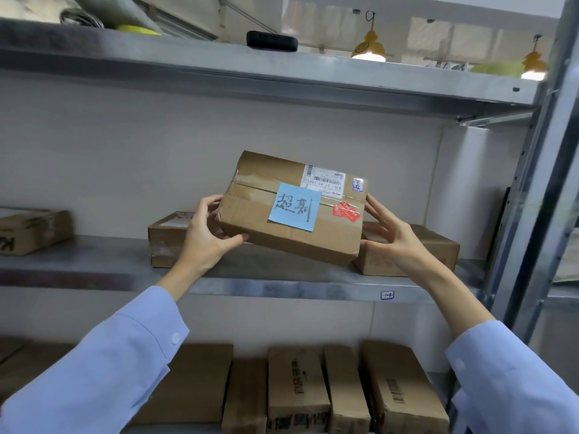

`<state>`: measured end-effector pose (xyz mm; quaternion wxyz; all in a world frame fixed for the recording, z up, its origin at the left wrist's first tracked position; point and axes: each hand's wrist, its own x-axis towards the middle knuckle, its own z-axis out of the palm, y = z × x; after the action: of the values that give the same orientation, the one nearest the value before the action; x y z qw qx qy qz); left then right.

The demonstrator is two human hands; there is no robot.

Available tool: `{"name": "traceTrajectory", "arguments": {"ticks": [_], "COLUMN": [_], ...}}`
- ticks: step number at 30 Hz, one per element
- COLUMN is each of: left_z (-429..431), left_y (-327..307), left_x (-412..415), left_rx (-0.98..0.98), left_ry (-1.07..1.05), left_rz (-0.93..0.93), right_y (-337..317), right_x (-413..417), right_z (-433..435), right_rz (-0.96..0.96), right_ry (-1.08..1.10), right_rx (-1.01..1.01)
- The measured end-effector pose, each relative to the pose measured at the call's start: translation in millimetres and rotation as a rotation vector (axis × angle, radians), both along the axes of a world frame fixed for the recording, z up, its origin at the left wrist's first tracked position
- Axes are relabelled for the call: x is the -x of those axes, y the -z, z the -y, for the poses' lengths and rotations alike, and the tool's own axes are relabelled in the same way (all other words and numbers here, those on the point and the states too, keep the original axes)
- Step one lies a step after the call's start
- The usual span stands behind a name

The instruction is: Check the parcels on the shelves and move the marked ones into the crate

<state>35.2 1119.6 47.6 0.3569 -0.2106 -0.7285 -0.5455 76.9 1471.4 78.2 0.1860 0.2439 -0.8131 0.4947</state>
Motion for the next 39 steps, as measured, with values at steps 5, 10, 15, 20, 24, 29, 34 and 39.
{"name": "traceTrajectory", "arguments": {"ticks": [5,10,15,20,24,29,34,39], "left_z": [-8,-8,-13,-9,1,14,23,13], "left_y": [5,10,18,27,35,53,83,116], "left_x": [-8,-13,-23,-35,-52,-81,-115,-157], "left_rx": [0.002,0.034,0.021,0.026,0.054,0.102,0.134,0.187], "left_ry": [-0.022,-0.049,-0.044,-0.019,0.005,0.095,0.233,0.398], "left_rz": [-0.011,-0.004,0.016,0.024,0.036,0.045,0.124,0.176], "right_y": [6,14,24,38,53,76,113,152], "right_x": [0,-6,-11,-28,-49,-100,-175,-267], "right_z": [-6,-7,-4,14,32,59,79,85], "right_rz": [0.052,0.096,0.130,0.077,0.019,0.012,0.067,0.148], "right_ry": [-0.040,-0.060,-0.055,0.008,0.101,0.207,0.337,0.462], "right_rx": [-0.059,-0.091,-0.118,-0.023,0.066,0.108,0.138,0.208]}}
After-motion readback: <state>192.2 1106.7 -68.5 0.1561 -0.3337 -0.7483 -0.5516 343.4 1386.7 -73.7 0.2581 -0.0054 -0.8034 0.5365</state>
